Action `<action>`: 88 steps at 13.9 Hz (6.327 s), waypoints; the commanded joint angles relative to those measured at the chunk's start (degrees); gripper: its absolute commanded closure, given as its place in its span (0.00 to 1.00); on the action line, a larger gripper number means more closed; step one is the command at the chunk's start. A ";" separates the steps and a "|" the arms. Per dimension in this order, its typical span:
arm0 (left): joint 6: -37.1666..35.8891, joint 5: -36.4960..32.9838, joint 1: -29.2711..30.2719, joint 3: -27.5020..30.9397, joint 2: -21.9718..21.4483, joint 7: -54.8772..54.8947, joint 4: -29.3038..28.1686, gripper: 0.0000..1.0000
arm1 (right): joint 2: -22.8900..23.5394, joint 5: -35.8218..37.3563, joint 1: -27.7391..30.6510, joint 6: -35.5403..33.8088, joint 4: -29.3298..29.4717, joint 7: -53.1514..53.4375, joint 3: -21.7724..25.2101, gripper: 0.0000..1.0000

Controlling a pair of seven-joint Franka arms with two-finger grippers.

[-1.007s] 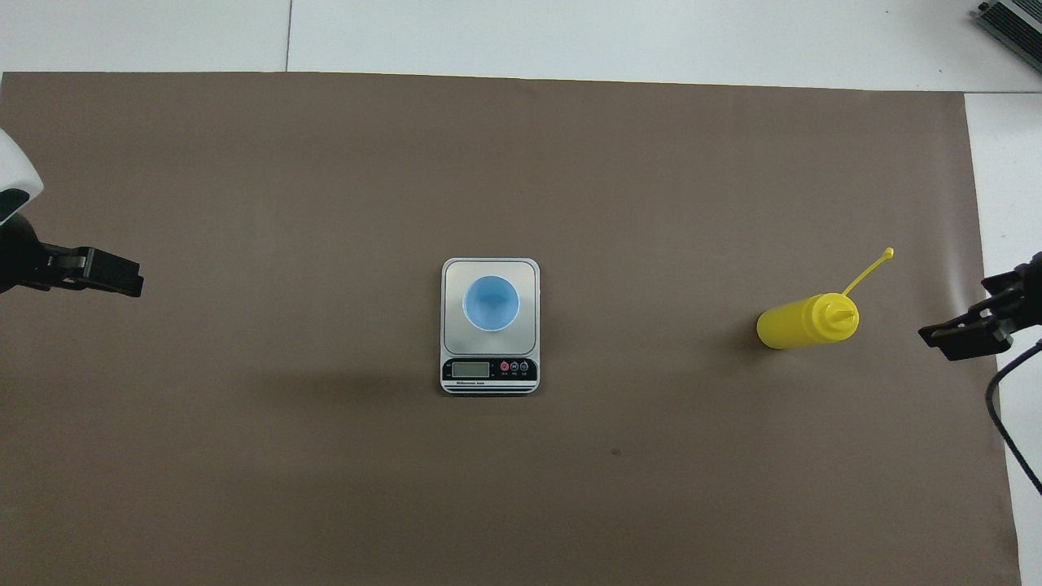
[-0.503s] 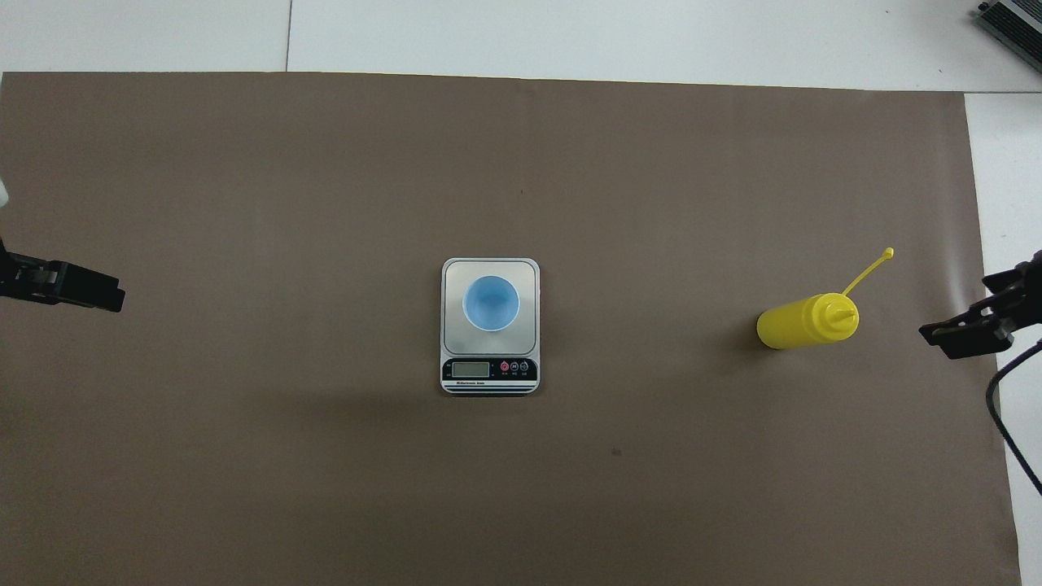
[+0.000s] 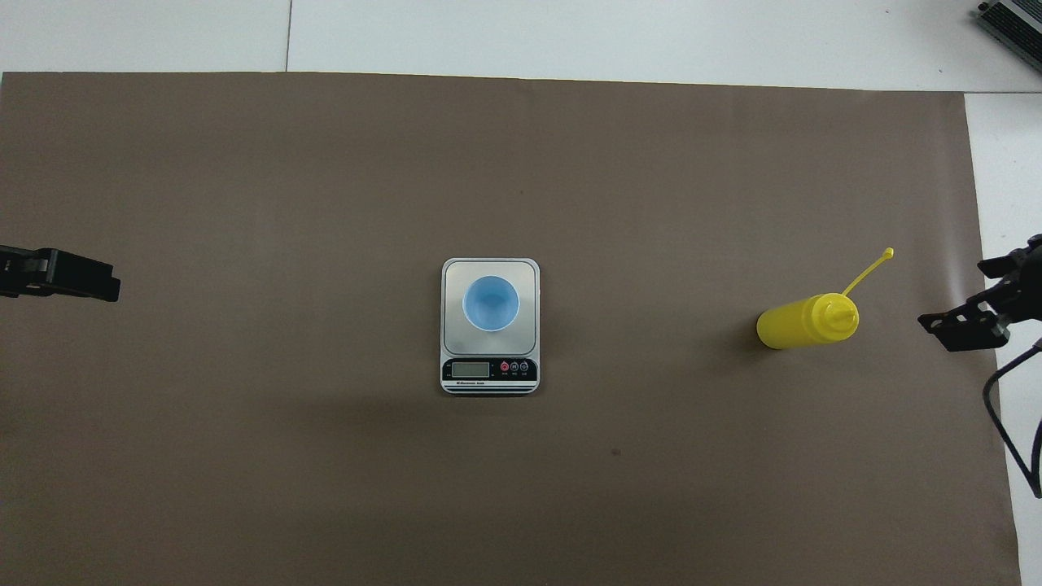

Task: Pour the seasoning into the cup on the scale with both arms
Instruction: 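Reach the yellow squeeze bottle with the right gripper and grasp it, then lift the yellow bottle with the right gripper over the blue cup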

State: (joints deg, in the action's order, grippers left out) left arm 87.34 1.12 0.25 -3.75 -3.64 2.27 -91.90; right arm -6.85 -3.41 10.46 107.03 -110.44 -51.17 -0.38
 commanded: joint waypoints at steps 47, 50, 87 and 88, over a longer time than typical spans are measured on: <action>-1.91 0.82 0.99 -0.82 -2.42 -0.68 -2.31 0.00 | 8.79 -64.71 4.23 15.66 -20.61 -68.72 -0.24 1.00; -1.91 0.82 0.99 -0.82 -2.42 -0.68 -2.31 0.00 | 8.43 -64.10 3.87 15.84 -19.99 -66.78 -0.59 1.00; -1.91 0.82 0.99 -0.82 -2.42 -0.68 -2.31 0.00 | 18.36 29.67 -34.53 23.67 8.04 0.81 -1.38 1.00; -1.91 0.82 0.99 -0.82 -2.42 -0.68 -2.31 0.00 | 18.97 32.29 -34.80 23.58 8.31 0.99 -1.38 1.00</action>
State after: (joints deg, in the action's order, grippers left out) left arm 85.35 1.21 0.68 -4.44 -4.34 2.07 -92.44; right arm 10.10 24.37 -23.50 131.37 -105.07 -51.69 -1.69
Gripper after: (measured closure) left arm 0.000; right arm 0.511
